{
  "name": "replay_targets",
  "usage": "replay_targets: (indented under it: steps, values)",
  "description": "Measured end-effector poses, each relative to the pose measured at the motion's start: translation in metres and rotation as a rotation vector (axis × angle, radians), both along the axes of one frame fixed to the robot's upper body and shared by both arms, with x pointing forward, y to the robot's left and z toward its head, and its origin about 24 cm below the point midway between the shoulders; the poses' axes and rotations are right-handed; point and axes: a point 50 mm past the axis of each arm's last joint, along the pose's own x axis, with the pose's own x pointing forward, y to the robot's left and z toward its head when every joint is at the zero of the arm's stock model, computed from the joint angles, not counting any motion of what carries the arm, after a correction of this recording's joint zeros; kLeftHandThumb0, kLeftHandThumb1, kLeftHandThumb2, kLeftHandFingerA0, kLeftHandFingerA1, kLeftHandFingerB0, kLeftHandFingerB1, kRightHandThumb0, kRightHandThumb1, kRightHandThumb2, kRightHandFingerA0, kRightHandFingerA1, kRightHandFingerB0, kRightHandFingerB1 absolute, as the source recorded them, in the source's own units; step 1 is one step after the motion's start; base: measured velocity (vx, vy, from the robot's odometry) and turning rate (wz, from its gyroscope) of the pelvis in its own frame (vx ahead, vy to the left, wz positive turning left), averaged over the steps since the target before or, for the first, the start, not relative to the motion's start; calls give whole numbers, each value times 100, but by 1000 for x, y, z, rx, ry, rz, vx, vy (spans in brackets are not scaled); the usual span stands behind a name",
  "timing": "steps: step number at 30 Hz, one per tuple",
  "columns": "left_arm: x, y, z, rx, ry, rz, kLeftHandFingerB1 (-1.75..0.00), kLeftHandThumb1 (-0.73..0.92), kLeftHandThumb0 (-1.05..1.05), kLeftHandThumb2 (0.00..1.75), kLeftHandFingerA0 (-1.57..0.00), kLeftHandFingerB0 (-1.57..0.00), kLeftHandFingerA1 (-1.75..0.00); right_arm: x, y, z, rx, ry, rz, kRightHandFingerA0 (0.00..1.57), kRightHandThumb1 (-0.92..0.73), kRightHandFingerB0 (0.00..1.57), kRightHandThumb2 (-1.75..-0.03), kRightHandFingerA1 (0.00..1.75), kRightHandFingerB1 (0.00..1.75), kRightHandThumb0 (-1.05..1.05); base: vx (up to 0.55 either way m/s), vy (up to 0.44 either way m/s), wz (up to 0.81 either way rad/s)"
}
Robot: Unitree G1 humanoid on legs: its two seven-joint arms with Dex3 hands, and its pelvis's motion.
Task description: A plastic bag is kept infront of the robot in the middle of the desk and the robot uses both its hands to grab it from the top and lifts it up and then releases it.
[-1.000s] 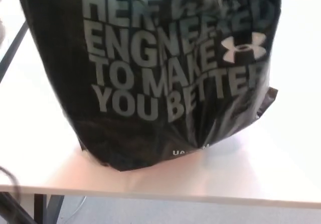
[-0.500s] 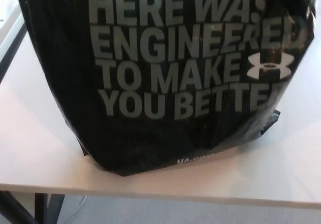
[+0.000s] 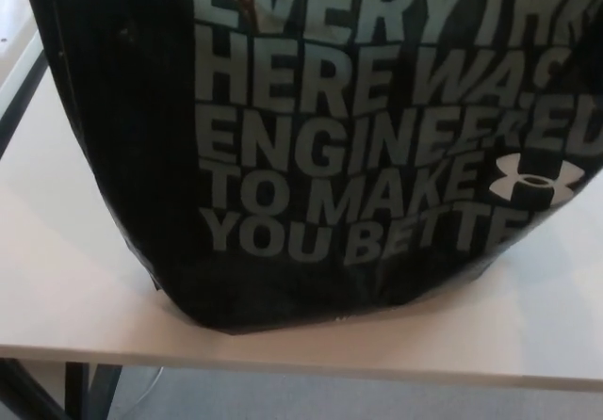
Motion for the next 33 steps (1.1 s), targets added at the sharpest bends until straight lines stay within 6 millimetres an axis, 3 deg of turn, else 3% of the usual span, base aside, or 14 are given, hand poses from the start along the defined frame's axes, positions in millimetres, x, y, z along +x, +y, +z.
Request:
replay_targets:
  steps: [2, 5, 6, 8, 9, 18, 19, 21, 25, 26, 30, 31, 32, 33]
  values:
    - [-9, 0, -15, -30, 32, 2, 0, 79, -92, 104, 0, 0, -3, -13, -1, -6, -14, 3, 2, 16, -81, 0, -67, 29, 18, -93, 0, 0, 0]
    - [-25, -1, -44, -105, 85, 2, -8, 83, -88, 114, 0, 0, -11, -34, 0, -21, -21, 24, 7, 15, -81, 0, -65, 26, 17, -89, 0, 0, 0]
    - [-30, -1, -53, -129, 102, 5, -12, 79, -79, 108, -1, 0, -23, -41, 0, -27, -17, 35, 8, 13, -63, 0, -102, 28, 16, -87, 0, 0, 0]
    - [-43, -4, -75, -189, 144, 7, -21, 73, -73, 104, -4, -4, -39, -56, 1, -44, 4, 67, 13, 15, -79, 0, -64, 26, 22, -87, 0, 0, 0]
    - [-46, -5, -80, -203, 154, 9, -26, 74, -67, 108, -2, -1, -41, -60, 1, -48, 11, 77, 12, 10, -62, 2, -98, 40, 18, -85, 0, 0, 0]
    - [-104, -19, -165, -435, 360, 71, -30, 76, -66, 108, -3, -2, -39, -129, 17, -138, 174, 330, 12, 9, -68, 10, -76, 30, 20, -95, 0, 0, 0]
    - [-110, -21, -172, -456, 378, 78, -32, 75, -67, 107, -4, -2, -42, -135, 19, -146, 188, 354, 13, 14, -61, 0, -103, 47, 33, -85, 0, 0, 0]
    - [-124, -27, -188, -508, 418, 92, -30, 76, -67, 108, -4, -3, -41, -150, 26, -163, 217, 409, 16, 21, -82, 11, -66, 30, 23, -86, 0, 0, 0]
    - [-153, -42, -212, -600, 492, 113, -26, 78, -72, 107, -10, 0, -45, -179, 42, -198, 271, 529, 18, 22, -84, 9, -67, 30, 22, -85, 0, 0, 0]
    - [-158, -44, -216, -613, 503, 115, -30, 72, -64, 104, -2, -3, -43, -184, 45, -204, 279, 551, 20, 16, -67, 0, -106, 46, 25, -86, 0, 0, 0]
    - [-180, -60, -231, -683, 555, 107, -28, 78, -66, 109, -4, 0, -44, -209, 66, -233, 314, 664, 49, 0, -42, 0, -103, 47, 49, -38, 0, 0, 0]
    - [-182, -62, -232, -687, 560, 105, -28, 81, -71, 109, -12, 0, -47, -211, 68, -236, 316, 673, 56, 23, -82, 12, -66, 29, 24, -78, 0, 0, 0]
    - [-186, -65, -234, -696, 568, 99, -25, 80, -72, 109, -10, -1, -46, -215, 73, -241, 320, 692, 68, 0, -45, 0, -105, 48, 49, -37, 0, 0, 0]
    - [-189, -68, -236, -706, 577, 93, -29, 78, -64, 109, -3, -2, -40, -219, 77, -245, 322, 708, 80, 20, -86, 10, -66, 29, 26, -81, 0, 0, 0]
